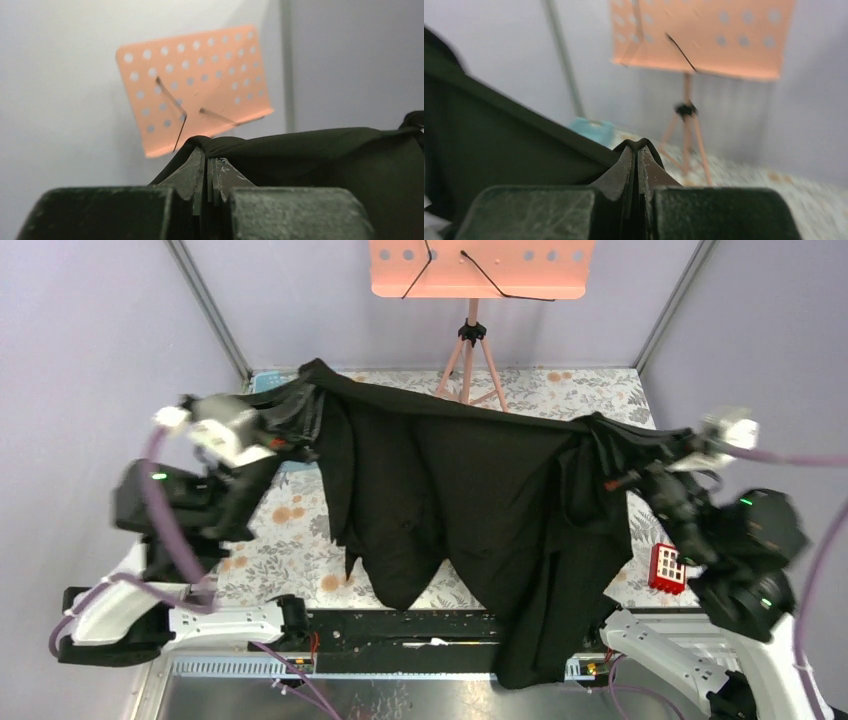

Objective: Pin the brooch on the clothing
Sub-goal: Flatten out the clothes at the center of the board.

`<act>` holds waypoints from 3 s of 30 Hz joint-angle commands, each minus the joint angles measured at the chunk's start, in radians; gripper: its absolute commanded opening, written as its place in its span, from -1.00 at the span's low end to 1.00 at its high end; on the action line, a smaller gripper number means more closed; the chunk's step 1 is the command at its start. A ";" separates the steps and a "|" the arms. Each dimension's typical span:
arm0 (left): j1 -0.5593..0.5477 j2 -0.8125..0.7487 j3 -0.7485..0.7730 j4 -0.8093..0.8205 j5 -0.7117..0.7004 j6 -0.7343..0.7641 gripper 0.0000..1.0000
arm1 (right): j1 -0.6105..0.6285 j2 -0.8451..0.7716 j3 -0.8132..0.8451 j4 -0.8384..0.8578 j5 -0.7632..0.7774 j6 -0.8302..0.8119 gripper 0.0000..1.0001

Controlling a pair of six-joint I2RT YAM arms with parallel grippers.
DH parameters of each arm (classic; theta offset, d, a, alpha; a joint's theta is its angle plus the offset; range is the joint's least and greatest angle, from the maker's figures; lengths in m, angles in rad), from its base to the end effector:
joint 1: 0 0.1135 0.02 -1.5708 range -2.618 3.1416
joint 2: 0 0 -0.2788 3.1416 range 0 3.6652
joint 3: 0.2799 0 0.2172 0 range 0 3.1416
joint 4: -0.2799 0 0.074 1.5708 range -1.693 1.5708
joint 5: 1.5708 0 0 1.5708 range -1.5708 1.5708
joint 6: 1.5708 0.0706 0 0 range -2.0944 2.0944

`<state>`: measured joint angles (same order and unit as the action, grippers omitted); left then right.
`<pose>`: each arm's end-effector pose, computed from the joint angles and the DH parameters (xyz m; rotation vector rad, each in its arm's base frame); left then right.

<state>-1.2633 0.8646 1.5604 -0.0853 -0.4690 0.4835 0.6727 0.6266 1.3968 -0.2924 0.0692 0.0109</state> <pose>0.0525 -0.0600 0.5840 0.4484 0.9443 -0.4835 0.0269 0.0152 0.5318 -0.3008 1.0701 0.5753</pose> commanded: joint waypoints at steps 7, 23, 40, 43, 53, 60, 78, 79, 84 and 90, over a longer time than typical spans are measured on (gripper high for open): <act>0.265 0.074 -0.382 0.221 -0.129 -0.240 -1.00 | -0.009 0.020 -0.404 0.126 0.465 0.080 -1.00; 0.484 0.677 -0.184 -0.072 0.032 -0.423 -1.00 | -0.052 0.417 -0.500 0.135 0.870 0.163 -1.00; 0.489 0.292 -0.558 -0.006 0.214 -0.809 0.97 | -0.148 0.433 -0.454 0.066 0.120 0.182 0.99; 0.520 0.222 -0.665 -0.121 0.225 -0.966 0.97 | -0.081 0.519 -0.406 0.061 0.031 0.168 0.99; 0.585 0.077 -0.996 -0.182 0.225 -1.274 0.98 | 0.088 0.883 -0.226 0.189 -0.093 0.226 0.99; 0.715 0.038 -1.096 -0.124 0.316 -1.307 0.88 | 0.156 1.140 -0.034 0.144 -0.074 0.238 0.86; 0.775 0.134 -1.223 0.159 0.491 -1.417 0.46 | 0.189 1.524 0.269 -0.057 0.104 0.273 0.62; 0.777 0.133 -1.224 0.158 0.491 -1.416 0.45 | 0.189 1.532 0.273 -0.059 0.102 0.275 0.57; 0.780 0.119 -1.229 0.150 0.483 -1.410 0.41 | 0.189 1.536 0.285 -0.072 0.098 0.282 0.04; 0.787 0.118 -1.237 0.142 0.475 -1.405 0.37 | 0.189 1.459 0.245 -0.049 0.121 0.284 -0.98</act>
<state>-0.4885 0.9966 0.3321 0.0101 0.0006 -0.9176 0.8532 2.1700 1.6386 -0.3538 0.1570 0.2863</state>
